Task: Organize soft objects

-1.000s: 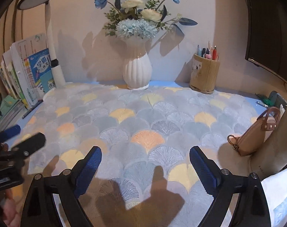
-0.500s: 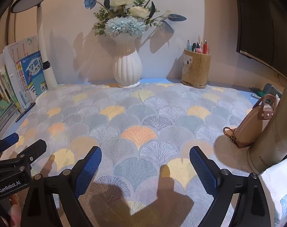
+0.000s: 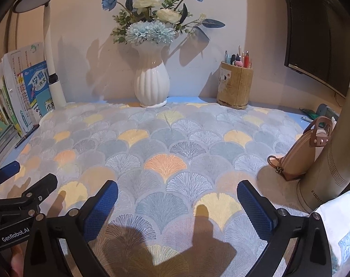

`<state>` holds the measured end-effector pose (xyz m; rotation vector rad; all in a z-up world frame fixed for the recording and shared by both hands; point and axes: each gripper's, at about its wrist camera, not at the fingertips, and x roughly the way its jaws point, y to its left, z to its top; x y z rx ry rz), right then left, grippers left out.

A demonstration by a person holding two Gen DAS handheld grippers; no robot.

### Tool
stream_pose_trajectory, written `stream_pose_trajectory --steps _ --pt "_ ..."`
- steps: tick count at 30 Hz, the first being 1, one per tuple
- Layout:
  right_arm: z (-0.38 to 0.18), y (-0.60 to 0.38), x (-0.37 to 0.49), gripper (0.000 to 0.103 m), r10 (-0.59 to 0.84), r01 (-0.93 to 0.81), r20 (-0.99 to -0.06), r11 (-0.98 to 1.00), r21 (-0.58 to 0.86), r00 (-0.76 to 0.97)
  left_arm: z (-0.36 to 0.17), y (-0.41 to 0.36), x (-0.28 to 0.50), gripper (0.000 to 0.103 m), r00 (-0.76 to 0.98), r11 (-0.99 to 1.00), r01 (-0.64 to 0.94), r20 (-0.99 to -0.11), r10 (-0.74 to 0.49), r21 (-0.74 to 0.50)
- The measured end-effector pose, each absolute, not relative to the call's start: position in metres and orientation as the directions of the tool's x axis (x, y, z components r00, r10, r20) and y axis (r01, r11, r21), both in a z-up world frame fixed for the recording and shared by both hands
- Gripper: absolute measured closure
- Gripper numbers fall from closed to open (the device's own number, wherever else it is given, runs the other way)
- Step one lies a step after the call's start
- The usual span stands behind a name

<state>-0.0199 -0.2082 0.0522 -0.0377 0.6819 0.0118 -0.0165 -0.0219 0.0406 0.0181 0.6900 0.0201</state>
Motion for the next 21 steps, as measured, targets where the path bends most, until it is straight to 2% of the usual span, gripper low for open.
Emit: stream_pose_trajectory --steps 21 --pt "0.0529 -0.2123 -0.0203 0.0 -0.011 -0.008 -0.632 1.0 -0.028 0.775 0.0373 -0.0254 -0.0129 0.001 0.751 0.999 -0.021 -0.659 0.045 0.045"
